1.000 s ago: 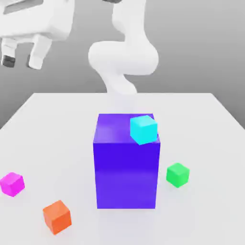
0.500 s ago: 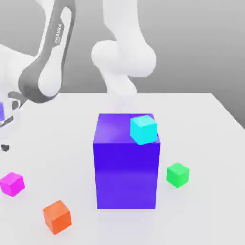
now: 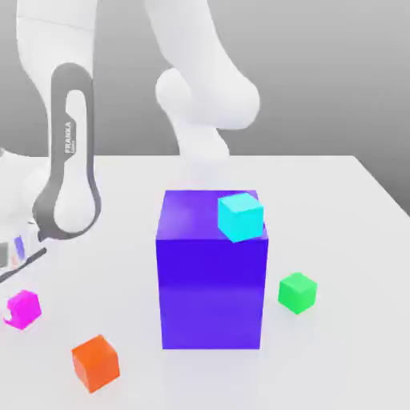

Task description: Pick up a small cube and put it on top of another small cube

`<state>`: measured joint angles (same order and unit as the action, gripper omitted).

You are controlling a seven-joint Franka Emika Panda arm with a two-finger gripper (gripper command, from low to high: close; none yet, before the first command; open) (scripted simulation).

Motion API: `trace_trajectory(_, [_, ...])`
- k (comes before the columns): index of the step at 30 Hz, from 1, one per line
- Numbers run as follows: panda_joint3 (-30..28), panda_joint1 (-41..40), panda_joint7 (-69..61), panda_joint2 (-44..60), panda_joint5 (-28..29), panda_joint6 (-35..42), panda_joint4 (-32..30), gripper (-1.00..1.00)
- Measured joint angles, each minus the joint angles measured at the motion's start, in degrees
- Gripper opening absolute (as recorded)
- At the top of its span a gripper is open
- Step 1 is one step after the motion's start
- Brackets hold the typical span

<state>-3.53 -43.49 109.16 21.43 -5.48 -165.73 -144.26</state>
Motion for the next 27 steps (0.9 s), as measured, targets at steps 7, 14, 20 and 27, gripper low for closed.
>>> trace_trajectory(7, [0.76, 2.14, -0.98, -9.43, 2.88, 7.08, 1.03, -1.0])
trace_trajectory(14, [12.09, 11.56, -5.14, -16.57, -2.12, 9.53, 3.12, -1.0])
trace_trajectory(20, [18.75, 27.86, -7.96, -25.2, -11.06, 12.45, 1.66, -1.0])
trace_trajectory(27, [27.4, 40.85, -5.76, -34.36, -19.35, 14.81, -4.15, -1.0])
